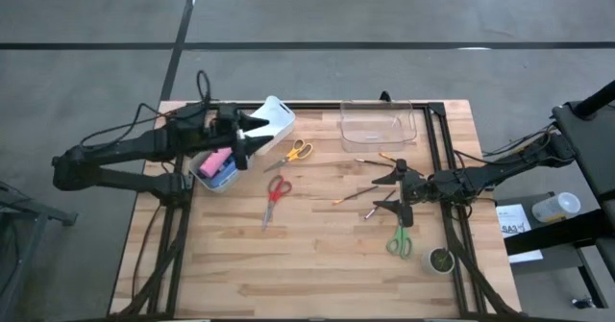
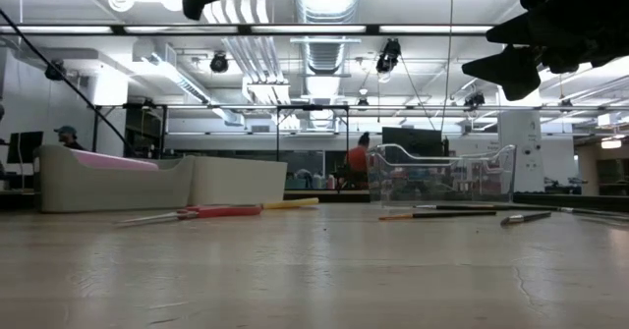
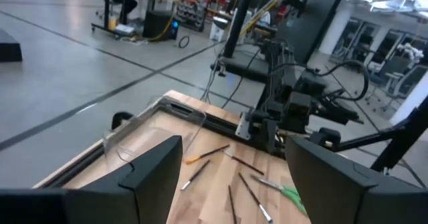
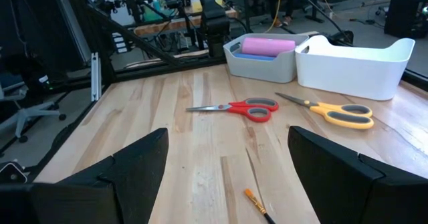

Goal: Pick & Place Paint Supplies
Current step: Put the bottom gold paint brush into the white bin

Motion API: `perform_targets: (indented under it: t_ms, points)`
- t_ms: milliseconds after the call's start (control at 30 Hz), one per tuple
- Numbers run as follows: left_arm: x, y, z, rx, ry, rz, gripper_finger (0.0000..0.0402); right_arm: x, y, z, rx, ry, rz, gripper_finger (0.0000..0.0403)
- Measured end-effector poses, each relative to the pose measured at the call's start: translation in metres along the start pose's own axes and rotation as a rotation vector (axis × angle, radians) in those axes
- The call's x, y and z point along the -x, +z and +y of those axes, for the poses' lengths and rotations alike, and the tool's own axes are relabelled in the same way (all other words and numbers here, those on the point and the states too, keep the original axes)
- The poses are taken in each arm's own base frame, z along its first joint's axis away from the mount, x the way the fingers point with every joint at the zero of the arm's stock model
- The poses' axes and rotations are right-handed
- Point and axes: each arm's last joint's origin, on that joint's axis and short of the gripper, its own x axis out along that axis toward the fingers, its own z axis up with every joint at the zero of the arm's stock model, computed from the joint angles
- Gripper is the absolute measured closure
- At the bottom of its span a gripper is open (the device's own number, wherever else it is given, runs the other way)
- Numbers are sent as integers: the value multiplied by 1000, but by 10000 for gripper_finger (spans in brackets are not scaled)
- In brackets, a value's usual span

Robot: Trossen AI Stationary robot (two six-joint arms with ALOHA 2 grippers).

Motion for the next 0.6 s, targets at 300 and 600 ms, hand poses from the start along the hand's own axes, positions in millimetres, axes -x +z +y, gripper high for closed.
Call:
perform_targets:
  t_ms: [300,600]
  points:
    - [3,-1,1,0,17,9,130,0,0,0,0,0,0,96]
    - [3,-3,1,9,23,32,130,0,0,0,0,0,0,96]
